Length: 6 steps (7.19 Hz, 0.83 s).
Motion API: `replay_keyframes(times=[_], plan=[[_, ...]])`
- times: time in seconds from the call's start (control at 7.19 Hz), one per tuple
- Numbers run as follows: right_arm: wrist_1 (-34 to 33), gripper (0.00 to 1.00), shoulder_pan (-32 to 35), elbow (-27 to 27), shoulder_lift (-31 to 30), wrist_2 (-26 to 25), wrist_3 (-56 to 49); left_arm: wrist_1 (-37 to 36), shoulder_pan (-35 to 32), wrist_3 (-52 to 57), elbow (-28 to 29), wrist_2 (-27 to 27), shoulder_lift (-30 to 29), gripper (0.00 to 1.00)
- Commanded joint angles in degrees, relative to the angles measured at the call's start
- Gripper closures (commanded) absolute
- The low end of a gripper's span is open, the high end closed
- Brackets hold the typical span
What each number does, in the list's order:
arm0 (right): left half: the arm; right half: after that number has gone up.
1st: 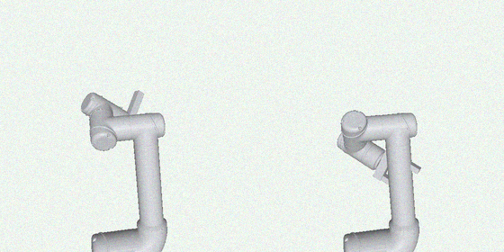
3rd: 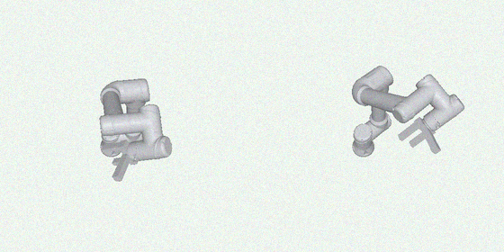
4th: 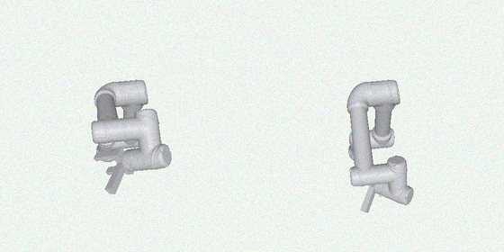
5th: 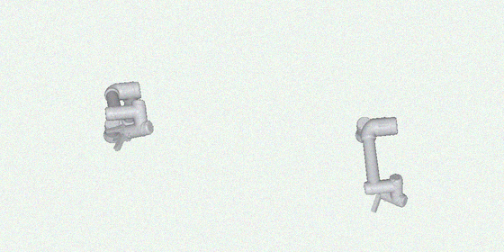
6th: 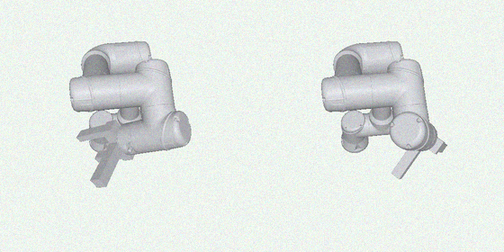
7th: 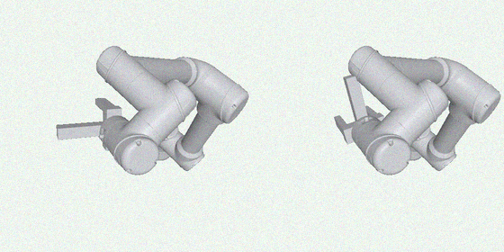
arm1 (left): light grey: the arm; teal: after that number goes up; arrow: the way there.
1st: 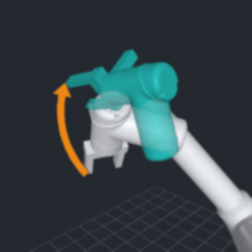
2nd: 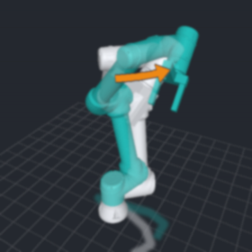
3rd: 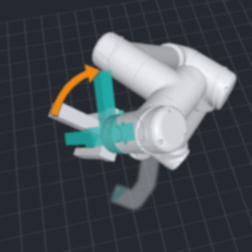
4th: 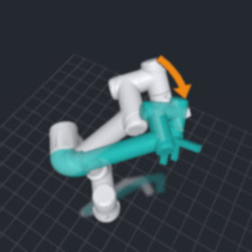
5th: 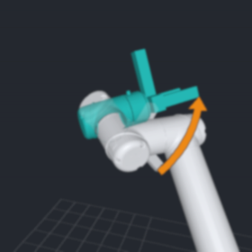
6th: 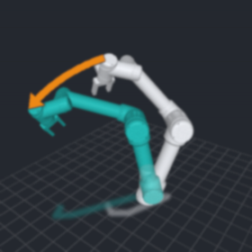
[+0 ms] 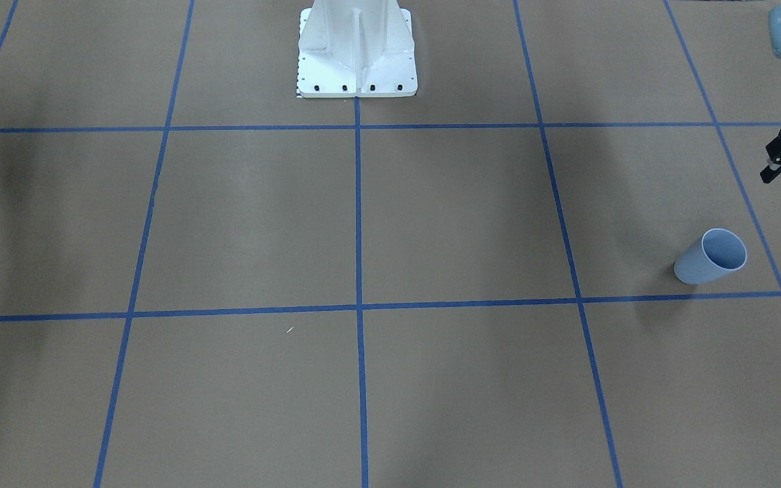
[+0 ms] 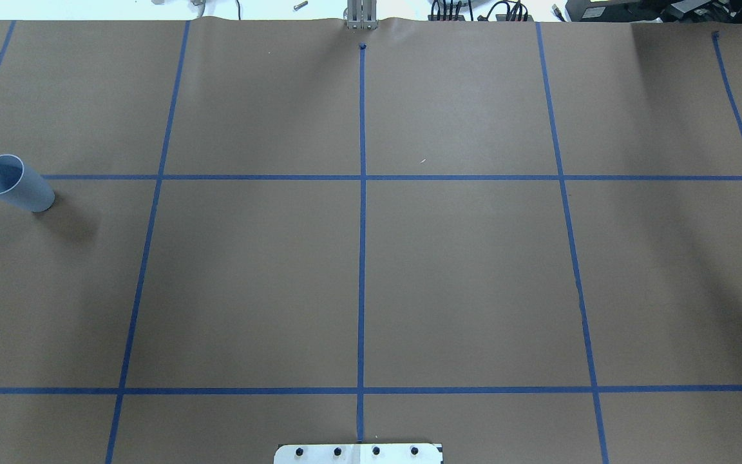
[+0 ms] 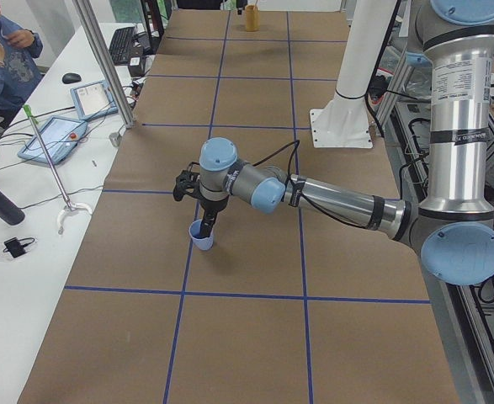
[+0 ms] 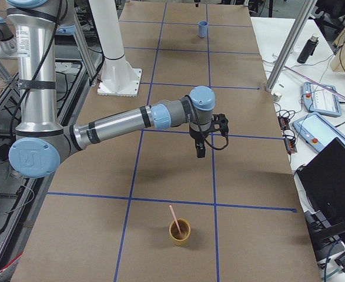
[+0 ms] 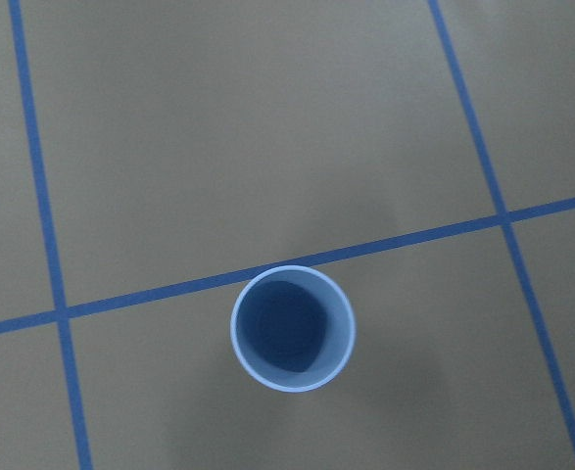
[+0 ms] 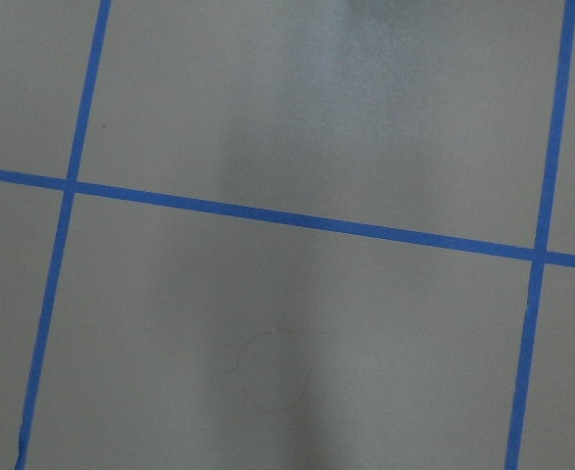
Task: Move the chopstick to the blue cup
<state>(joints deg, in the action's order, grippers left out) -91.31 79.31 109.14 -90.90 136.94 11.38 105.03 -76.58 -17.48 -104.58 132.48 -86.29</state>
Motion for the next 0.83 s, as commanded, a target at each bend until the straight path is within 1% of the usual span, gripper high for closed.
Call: replay_keyframes(times=[0.0,0.14,0.28,0.42,0.56,0.7], plan=[[-0.01,0.00,-0.12,-0.86,-0.24,2.44,0.66,2.45,3.70,-2.02,5.77,0.24,-0.63,0.02],[0.08,0.00,-0.12,-0.95,0.02,2.45,0.66,2.37,5.46,-5.95,6.48,0.24,-2.02,0.02],[-0.01,0.00,-0.21,-1.82,0.02,2.54,0.66,2.28,6.09,-7.21,9.88,0.24,-5.34,0.02],[0.08,0.00,-0.21,-1.48,0.11,2.80,0.75,2.28,6.10,-7.65,11.40,0.24,-6.33,0.02],[0.08,0.00,-0.38,-1.74,0.20,2.80,0.66,2.45,6.10,-7.83,12.28,0.32,-5.91,0.02],[0.08,0.00,-0.39,-1.65,0.20,2.81,0.66,2.46,6.10,-8.96,16.12,0.33,-7.73,0.02]])
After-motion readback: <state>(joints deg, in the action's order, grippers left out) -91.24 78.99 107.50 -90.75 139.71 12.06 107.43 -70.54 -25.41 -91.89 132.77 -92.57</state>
